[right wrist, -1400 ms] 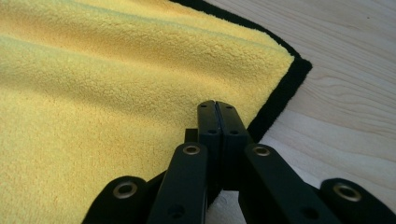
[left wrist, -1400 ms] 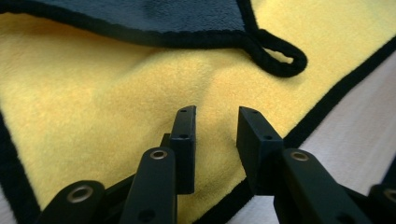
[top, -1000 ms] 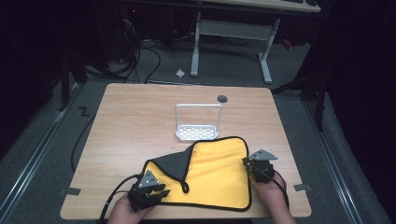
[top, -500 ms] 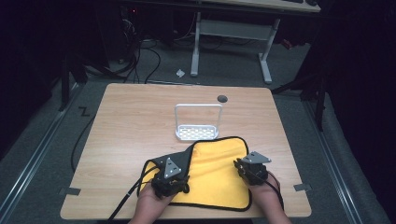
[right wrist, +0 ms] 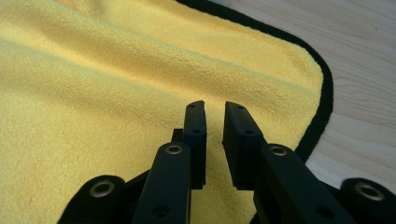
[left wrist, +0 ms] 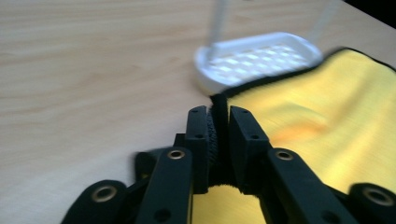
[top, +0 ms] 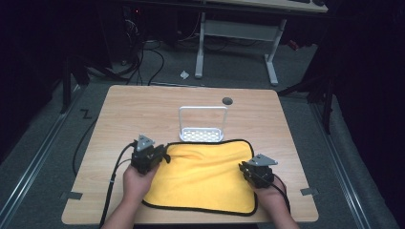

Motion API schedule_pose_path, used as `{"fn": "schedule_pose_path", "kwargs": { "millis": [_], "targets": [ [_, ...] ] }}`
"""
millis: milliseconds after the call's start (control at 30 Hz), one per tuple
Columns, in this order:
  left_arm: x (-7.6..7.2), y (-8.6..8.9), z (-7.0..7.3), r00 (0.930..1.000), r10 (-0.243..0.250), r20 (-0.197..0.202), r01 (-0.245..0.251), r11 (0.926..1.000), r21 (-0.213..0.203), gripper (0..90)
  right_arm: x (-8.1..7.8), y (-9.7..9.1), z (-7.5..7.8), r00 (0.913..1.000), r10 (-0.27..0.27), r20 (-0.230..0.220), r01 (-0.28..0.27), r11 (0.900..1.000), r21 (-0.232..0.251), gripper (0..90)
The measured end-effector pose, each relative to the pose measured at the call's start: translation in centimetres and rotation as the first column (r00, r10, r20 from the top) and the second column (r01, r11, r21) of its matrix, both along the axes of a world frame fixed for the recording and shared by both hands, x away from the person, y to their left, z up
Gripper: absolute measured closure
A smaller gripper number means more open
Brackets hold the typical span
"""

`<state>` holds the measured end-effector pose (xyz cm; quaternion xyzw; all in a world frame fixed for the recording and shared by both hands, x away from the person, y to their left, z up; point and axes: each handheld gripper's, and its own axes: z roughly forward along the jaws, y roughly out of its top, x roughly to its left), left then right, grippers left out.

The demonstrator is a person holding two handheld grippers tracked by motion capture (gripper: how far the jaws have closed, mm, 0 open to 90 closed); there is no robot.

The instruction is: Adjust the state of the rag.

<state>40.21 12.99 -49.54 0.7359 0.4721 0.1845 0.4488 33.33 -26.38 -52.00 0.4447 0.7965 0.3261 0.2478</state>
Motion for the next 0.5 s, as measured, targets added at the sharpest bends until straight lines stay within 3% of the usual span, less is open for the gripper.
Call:
{"fn": "schedule_pose_path", "kwargs": {
  "millis": [67, 100, 200, 267, 400, 500],
  "targets": [
    [1.0, 0.9, -0.1, 0.9992, 0.030, -0.027, -0.031, 0.9993, -0.021, 64.6, 0.0, 0.0, -0.1, 1.0000, 0.006, -0.004, -0.006, 1.0000, -0.002, 79.8],
    [1.0, 1.3, 0.1, 0.9990, 0.043, -0.015, -0.043, 0.9989, -0.018, 60.6, 0.0, 0.0, -0.1, 1.0000, 0.006, -0.005, -0.006, 1.0000, 0.000, 79.8],
    [-0.1, 2.4, 0.6, 0.9977, 0.064, 0.020, -0.062, 0.9953, -0.075, 54.3, 0.1, 0.0, -0.1, 1.0000, 0.006, -0.006, -0.006, 1.0000, 0.006, 79.7],
    [-1.3, 2.6, 0.5, 0.9982, 0.046, 0.037, -0.043, 0.9957, -0.082, 53.8, 0.2, 0.0, -0.1, 1.0000, 0.006, -0.006, -0.006, 0.9999, 0.010, 79.4],
    [-3.5, 1.6, -1.3, 0.9995, -0.030, 0.011, 0.030, 0.9995, 0.008, 62.0, 0.3, 0.1, -0.2, 0.9999, 0.005, -0.010, -0.005, 0.9999, 0.014, 79.4],
    [-3.9, 0.8, -2.9, 0.9966, -0.063, -0.052, 0.067, 0.9954, 0.069, 65.8, 0.3, 0.1, -0.3, 0.9998, 0.010, -0.015, -0.010, 0.9999, 0.011, 79.4]
  ]
}}
